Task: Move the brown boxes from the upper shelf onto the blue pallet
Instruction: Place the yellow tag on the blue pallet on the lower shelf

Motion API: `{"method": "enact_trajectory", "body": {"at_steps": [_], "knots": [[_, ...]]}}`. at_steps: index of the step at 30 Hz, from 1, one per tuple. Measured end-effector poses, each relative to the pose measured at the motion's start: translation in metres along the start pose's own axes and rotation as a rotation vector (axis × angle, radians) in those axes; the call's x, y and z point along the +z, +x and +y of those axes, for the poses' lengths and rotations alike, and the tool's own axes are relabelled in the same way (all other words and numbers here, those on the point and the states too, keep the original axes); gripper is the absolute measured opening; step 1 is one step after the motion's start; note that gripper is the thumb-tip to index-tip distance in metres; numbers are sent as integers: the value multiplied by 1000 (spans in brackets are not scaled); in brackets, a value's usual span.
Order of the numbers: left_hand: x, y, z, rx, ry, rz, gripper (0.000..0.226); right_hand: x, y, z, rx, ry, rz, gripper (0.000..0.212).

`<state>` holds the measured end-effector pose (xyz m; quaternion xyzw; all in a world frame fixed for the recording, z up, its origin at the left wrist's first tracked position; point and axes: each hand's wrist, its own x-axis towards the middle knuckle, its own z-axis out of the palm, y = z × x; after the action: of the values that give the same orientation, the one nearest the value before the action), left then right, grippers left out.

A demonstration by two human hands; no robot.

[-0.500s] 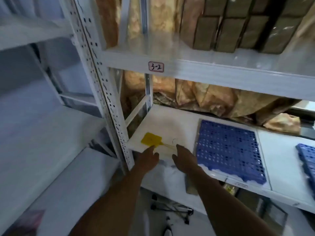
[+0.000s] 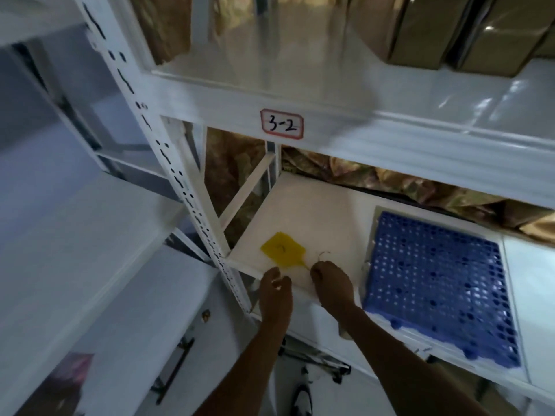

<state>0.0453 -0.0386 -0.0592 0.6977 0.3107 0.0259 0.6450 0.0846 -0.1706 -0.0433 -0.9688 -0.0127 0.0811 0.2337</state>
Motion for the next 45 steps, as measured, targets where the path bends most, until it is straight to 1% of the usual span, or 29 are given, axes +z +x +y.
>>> {"method": "enact_trajectory", "body": {"at_steps": [2,3,4,6,9,10,12,14,17,19,21,22,24,25,29,31,33,36,37,40,43,45], "knots": [[0,-3,6,-174,-248,-38,35,-3,-15,4,6,128,20,22],[1,-7,8,-217,-349,-84,32,-5,-25,5,4,178,22,20],[1,-13,9,-224,-402,-115,28,-7,-35,6,5,223,18,18],[1,-28,5,-192,-414,-149,24,-10,-55,9,4,266,13,16],[6,-51,-3,-161,-449,-159,14,-18,-85,19,57,319,69,13],[9,-59,-5,-170,-469,-175,10,-21,-93,23,75,347,86,12],[18,-78,-12,-214,-509,-252,12,-29,-116,32,81,387,104,12],[27,-101,-22,-231,-500,-309,11,-35,-138,41,101,430,119,16],[39,-124,-36,-193,-411,-271,9,-44,-162,56,171,499,129,19],[47,-140,-38,-222,-431,-261,8,-51,-175,68,184,511,130,17],[56,-153,-38,-271,-513,-236,11,-59,-178,80,200,473,160,14],[61,-159,-36,-294,-567,-206,13,-65,-177,88,215,448,198,17],[69,-162,-33,-331,-644,-142,25,-77,-167,106,252,381,270,19],[73,-163,-32,-340,-667,-122,32,-84,-162,116,240,315,288,18],[96,-176,-34,-337,-675,-59,39,-120,-135,175,92,11,233,16],[106,-183,-38,-334,-686,-32,38,-131,-121,202,-3,-85,179,21],[116,-192,-43,-326,-690,6,30,-136,-110,223,-52,-107,121,25],[125,-218,-49,-301,-651,18,12,-135,-101,244,-90,-120,99,27],[128,-227,-50,-280,-625,11,11,-135,-99,248,-109,-132,95,28],[135,-245,-48,-227,-575,6,23,-138,-97,257,-142,-130,105,24],[139,-260,-42,-213,-559,15,24,-144,-105,258,-132,-170,105,25],[142,-271,-37,-206,-581,5,19,-146,-116,253,-152,-120,121,30]]}}
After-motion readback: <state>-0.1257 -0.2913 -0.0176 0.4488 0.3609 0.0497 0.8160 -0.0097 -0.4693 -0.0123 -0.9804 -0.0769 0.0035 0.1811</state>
